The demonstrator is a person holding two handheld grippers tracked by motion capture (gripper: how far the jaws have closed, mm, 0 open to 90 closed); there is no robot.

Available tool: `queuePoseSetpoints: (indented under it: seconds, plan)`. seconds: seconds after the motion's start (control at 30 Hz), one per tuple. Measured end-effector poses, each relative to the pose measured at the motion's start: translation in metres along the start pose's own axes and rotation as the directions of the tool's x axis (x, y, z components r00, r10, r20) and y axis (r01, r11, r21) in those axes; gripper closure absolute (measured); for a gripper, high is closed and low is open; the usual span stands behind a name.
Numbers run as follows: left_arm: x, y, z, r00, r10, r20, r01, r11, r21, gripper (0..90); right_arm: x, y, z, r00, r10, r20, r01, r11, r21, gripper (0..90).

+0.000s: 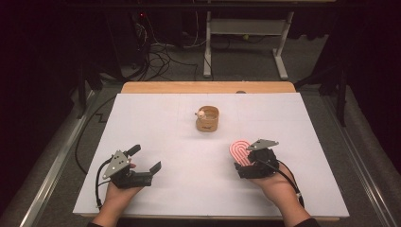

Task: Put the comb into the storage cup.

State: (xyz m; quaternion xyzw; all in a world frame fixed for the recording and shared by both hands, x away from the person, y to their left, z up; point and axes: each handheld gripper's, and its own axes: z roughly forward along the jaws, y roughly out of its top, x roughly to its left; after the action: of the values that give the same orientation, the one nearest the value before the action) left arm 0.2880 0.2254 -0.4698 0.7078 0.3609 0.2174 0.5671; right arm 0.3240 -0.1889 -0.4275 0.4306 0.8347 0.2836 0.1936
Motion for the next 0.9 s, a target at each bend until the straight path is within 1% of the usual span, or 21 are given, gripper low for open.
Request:
queuePoseSetpoints:
  seconds: [0.23, 0.37, 0.43, 0.5, 0.73, 0.83, 0.9]
  plan:
    - [-0.0002, -0.0001, 0.0007, 1.0000, 0.000, 0.002, 0.000, 1.0000, 0.001, 0.0, -0.0011, 0.0022, -0.0063, 1.0000, -0.005, 0.008, 0.005, 0.999, -0.052, 20.2]
    - [-0.0002, -0.0002, 0.0009, 1.0000, 0.000, 0.004, 0.000, 1.0000, 0.003, 0.0, -0.0004, 0.0030, -0.0066, 0.9999, -0.006, 0.010, 0.007, 0.996, -0.091, 20.2]
    - [-0.0002, -0.0003, 0.0009, 1.0000, 0.000, 0.006, 0.000, 1.0000, 0.003, 0.0, 0.0006, 0.0034, -0.0066, 0.9998, -0.012, 0.018, 0.014, 0.993, -0.113, 20.2]
    - [-0.0002, -0.0003, 0.0010, 1.0000, -0.001, 0.008, 0.001, 1.0000, 0.004, 0.0, 0.0013, 0.0040, -0.0065, 0.9995, -0.019, 0.024, 0.022, 0.990, -0.136, 20.2]
    - [-0.0003, -0.0002, 0.0013, 0.9999, -0.006, 0.012, 0.006, 1.0000, 0.004, 0.0, 0.0003, 0.0039, -0.0066, 0.9999, 0.002, 0.017, 0.001, 0.979, -0.204, 20.2]
    - [-0.0004, -0.0003, 0.0017, 0.9999, -0.009, 0.012, 0.009, 0.9999, 0.006, 0.0, -0.0006, 0.0037, -0.0066, 0.9997, 0.012, 0.022, -0.006, 0.972, -0.237, 20.1]
    - [-0.0006, -0.0004, 0.0020, 0.9999, -0.009, 0.012, 0.009, 0.9999, 0.008, 0.0, -0.0011, 0.0038, -0.0069, 0.9994, 0.010, 0.032, -0.002, 0.965, -0.261, 20.1]
